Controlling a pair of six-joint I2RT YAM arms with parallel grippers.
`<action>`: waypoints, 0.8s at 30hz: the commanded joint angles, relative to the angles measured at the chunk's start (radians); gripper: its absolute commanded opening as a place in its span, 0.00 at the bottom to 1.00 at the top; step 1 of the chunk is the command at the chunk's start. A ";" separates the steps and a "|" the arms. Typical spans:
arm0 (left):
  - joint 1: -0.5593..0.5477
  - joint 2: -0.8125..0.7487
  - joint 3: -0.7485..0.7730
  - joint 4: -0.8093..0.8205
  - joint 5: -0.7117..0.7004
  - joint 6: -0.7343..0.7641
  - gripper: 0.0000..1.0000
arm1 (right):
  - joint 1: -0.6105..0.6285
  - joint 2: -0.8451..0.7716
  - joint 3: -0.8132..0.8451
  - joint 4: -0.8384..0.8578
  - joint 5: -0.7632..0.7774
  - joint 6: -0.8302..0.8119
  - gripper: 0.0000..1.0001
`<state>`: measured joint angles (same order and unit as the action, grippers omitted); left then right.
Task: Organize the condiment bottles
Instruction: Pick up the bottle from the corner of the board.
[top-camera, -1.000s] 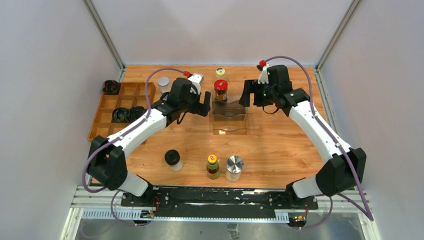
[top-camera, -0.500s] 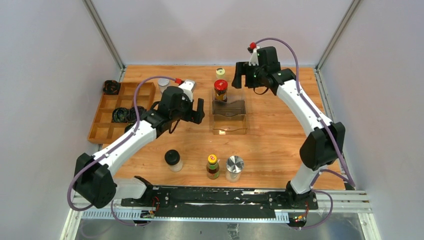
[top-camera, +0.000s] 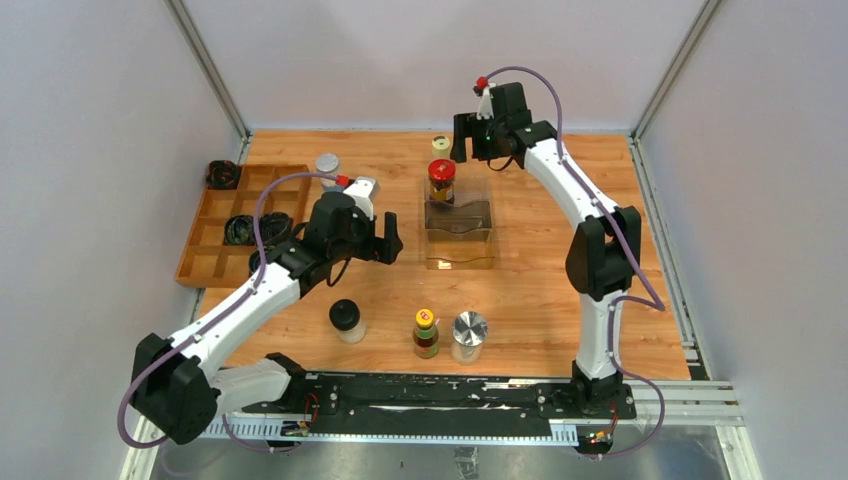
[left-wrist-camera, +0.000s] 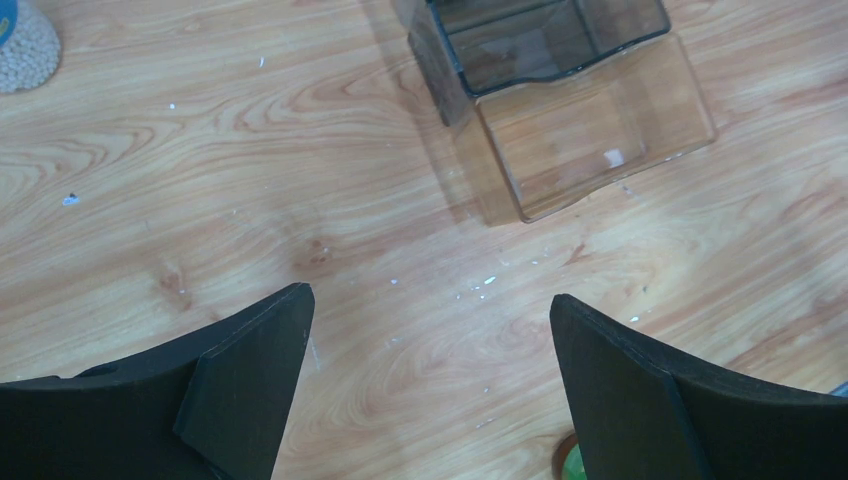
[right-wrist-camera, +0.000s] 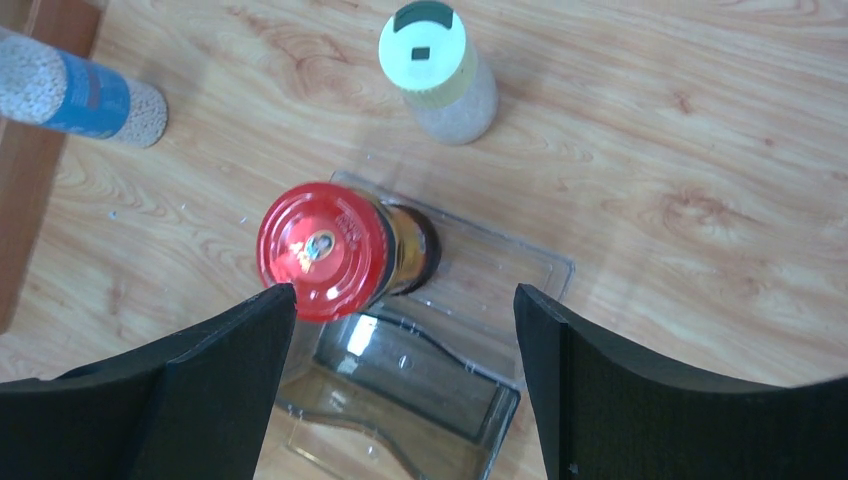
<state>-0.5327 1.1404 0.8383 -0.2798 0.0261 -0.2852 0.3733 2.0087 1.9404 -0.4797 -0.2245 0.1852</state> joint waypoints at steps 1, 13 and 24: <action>-0.006 -0.050 0.003 0.006 0.031 -0.042 0.94 | 0.011 0.067 0.080 0.077 0.009 -0.036 0.86; -0.058 -0.157 0.004 -0.057 0.062 -0.087 0.94 | 0.012 0.250 0.176 0.288 0.013 -0.065 0.86; -0.132 -0.248 -0.007 -0.131 0.032 -0.110 0.94 | 0.015 0.397 0.296 0.373 -0.029 -0.077 0.86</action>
<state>-0.6468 0.9253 0.8383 -0.3695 0.0673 -0.3798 0.3733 2.3783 2.1719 -0.1623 -0.2268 0.1326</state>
